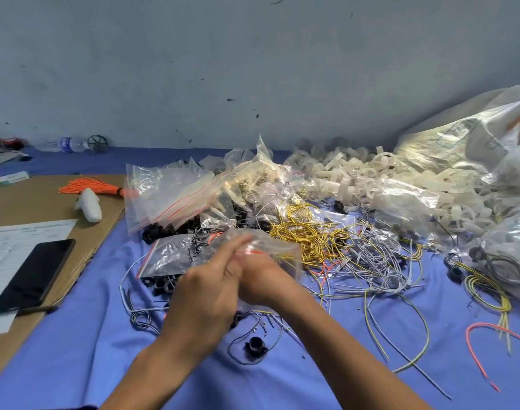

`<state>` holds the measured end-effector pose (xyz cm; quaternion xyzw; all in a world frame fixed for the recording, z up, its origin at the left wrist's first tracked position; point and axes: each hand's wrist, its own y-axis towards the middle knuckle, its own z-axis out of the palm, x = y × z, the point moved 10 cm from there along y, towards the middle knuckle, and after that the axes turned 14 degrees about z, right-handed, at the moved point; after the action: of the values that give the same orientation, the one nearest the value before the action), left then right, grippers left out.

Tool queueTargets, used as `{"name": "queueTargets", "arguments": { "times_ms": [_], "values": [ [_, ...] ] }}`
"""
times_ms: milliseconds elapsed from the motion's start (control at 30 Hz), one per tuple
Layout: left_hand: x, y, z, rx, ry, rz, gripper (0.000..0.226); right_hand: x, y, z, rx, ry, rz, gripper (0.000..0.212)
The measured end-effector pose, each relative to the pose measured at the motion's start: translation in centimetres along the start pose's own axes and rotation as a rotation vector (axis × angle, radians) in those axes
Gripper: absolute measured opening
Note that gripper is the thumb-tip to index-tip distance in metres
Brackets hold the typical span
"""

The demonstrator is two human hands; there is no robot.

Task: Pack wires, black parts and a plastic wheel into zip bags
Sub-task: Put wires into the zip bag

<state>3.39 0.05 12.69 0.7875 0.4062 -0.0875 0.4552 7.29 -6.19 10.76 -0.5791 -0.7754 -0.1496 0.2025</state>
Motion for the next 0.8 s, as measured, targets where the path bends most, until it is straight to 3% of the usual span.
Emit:
{"name": "queueTargets", "arguments": {
  "times_ms": [67, 133, 200, 300, 367, 467, 667, 800],
  "values": [
    [1.2, 0.8, -1.6, -0.075, -0.101, -0.085, 0.035, 1.5, -1.4, -1.4, -0.006, -0.165, -0.096, 0.014],
    [2.2, 2.1, -3.8, -0.202, -0.2, -0.116, 0.03, 2.5, -3.9, -4.2, -0.028, 0.065, -0.256, 0.02],
    [3.6, 3.4, -6.8, -0.353, -0.273, -0.17, 0.025, 1.7, -6.1, -8.3, -0.069, 0.443, -0.309, 0.026],
    [5.5, 5.1, -11.4, -0.541, -0.435, -0.26, 0.029, -3.8, -5.8, -12.5, -0.315, 0.646, -0.182, 0.022],
    [5.9, 6.0, -14.0, -0.597, -0.443, -0.291, 0.031, -7.9, -4.0, -11.5, -0.383, 0.58, 0.028, 0.022],
    [6.0, 6.8, -16.4, -0.618, -0.437, -0.287, 0.032, -11.2, -1.3, -6.9, -0.289, 0.236, 0.244, 0.019],
    [5.5, 5.5, -17.0, -0.628, -0.335, -0.265, 0.035, -9.9, 3.0, 2.8, -0.034, -0.02, 0.197, 0.034],
    [6.4, 4.4, -17.3, -0.64, -0.331, -0.285, 0.035, -9.4, 5.2, 5.3, -0.017, -0.157, 0.199, 0.044]
  ]
}}
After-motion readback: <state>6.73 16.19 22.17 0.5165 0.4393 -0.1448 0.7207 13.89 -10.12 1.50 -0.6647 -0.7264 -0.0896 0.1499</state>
